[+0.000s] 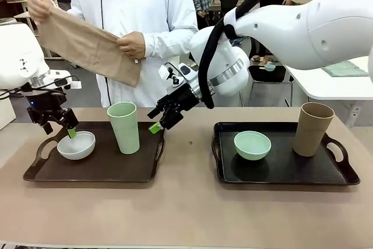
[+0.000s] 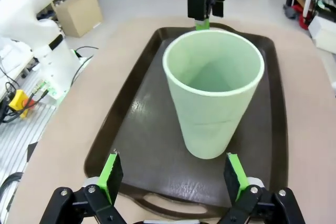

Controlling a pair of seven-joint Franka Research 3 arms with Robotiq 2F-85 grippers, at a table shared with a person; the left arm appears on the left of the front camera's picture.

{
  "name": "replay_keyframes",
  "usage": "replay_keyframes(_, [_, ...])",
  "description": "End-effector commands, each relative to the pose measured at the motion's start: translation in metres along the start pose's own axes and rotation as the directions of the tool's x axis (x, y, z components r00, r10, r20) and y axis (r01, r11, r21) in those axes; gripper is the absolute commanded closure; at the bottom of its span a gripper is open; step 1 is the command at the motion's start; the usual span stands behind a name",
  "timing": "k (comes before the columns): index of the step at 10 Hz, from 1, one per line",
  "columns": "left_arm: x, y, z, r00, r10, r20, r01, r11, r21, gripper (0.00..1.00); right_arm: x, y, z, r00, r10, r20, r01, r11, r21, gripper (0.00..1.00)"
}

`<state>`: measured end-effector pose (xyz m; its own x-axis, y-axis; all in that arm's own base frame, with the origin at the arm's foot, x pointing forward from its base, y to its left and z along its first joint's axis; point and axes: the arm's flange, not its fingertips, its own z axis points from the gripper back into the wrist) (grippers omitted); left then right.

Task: Set up a tray with a mat and arrange the tableware.
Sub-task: Pick up the Picnic Bowl and Reusable plastic cup from the Handle tray in front of the human's position and hold them in the air.

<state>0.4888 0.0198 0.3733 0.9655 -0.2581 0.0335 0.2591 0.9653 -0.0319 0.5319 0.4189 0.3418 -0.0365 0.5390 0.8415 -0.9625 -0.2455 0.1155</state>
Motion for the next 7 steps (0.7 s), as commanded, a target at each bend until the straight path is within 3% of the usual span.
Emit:
replay_keyframes(1, [-0.005,0.004,-0.01,1.0,0.022,0.0,-0.022,1.0,0.006,0.0,0.009,-0.013,-0.009,1.0,-0.031,-0.006,0.031,0.999,-0.034,0.0])
replay_keyframes(4, [-0.008,0.006,-0.023,1.0,0.021,-0.006,-0.021,1.0,0.0,0.0,0.006,-0.031,-0.029,0.999,-0.047,0.004,0.047,0.994,-0.097,0.0])
replay_keyframes(7, [-0.014,0.004,-0.024,1.0,0.013,0.012,-0.013,1.0,-0.029,0.0,0.005,-0.04,-0.052,0.998,-0.063,-0.015,0.062,0.995,-0.075,0.0])
